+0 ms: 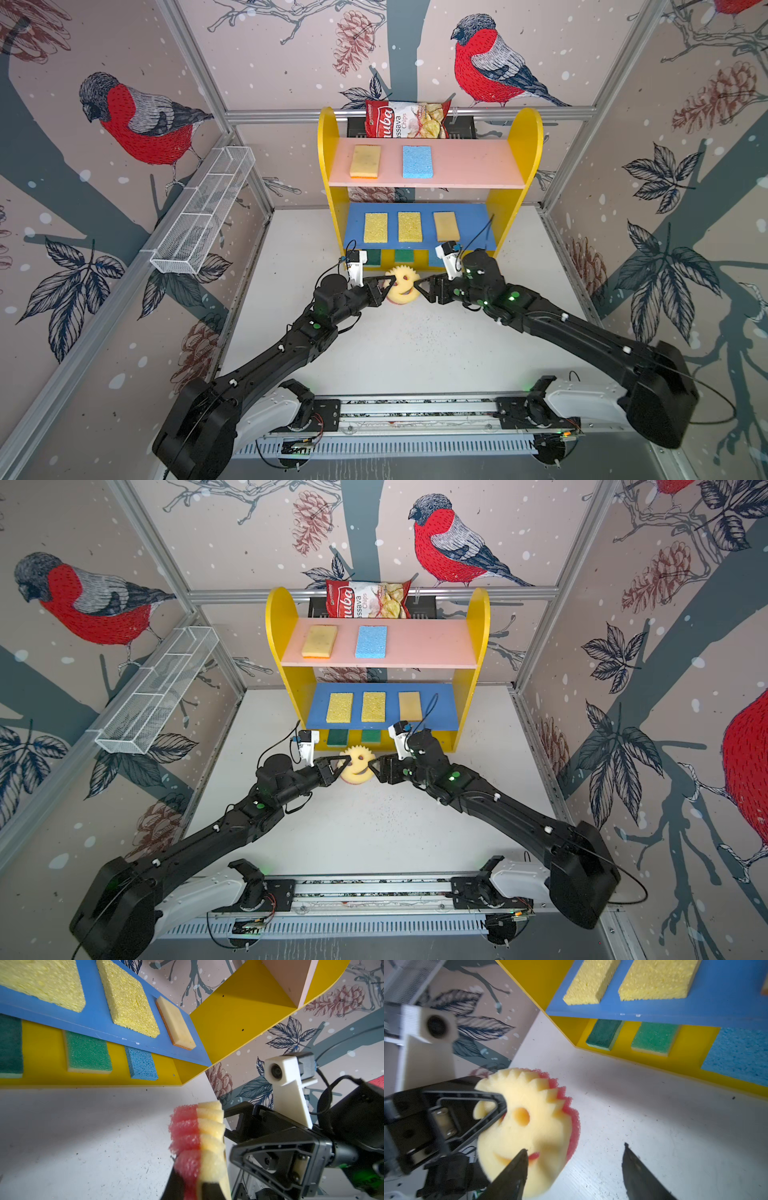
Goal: Arrange cleaning sponges on a shelf
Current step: Pick up the cleaning sponge at the center of the table.
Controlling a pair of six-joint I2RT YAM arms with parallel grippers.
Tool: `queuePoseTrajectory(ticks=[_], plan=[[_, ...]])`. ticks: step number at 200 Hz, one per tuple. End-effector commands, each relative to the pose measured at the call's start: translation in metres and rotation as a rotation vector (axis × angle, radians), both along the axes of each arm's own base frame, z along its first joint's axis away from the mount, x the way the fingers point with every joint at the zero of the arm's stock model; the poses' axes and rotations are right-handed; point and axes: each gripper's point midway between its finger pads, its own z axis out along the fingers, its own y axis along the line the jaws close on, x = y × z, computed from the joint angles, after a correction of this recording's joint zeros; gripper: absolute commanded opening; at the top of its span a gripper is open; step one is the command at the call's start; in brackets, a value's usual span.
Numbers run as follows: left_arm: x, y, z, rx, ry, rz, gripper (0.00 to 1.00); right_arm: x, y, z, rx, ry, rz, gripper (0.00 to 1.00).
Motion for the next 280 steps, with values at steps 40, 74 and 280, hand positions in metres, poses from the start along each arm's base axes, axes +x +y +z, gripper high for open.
queuePoseTrajectory(ticks=[40,74,280], plan=[[-0.003,0.003,0.044,-0.124,-0.076,-0.034,0.00,-0.041,0.011,0.055,0.304,-0.040,0.226,0.83],[-0.007,0.000,0.051,-0.179,-0.068,-0.060,0.00,-0.047,0.019,0.058,0.346,-0.013,0.283,0.84],[-0.020,0.006,0.071,-0.266,-0.096,-0.086,0.00,-0.033,0.039,0.062,0.507,0.091,0.332,0.70]])
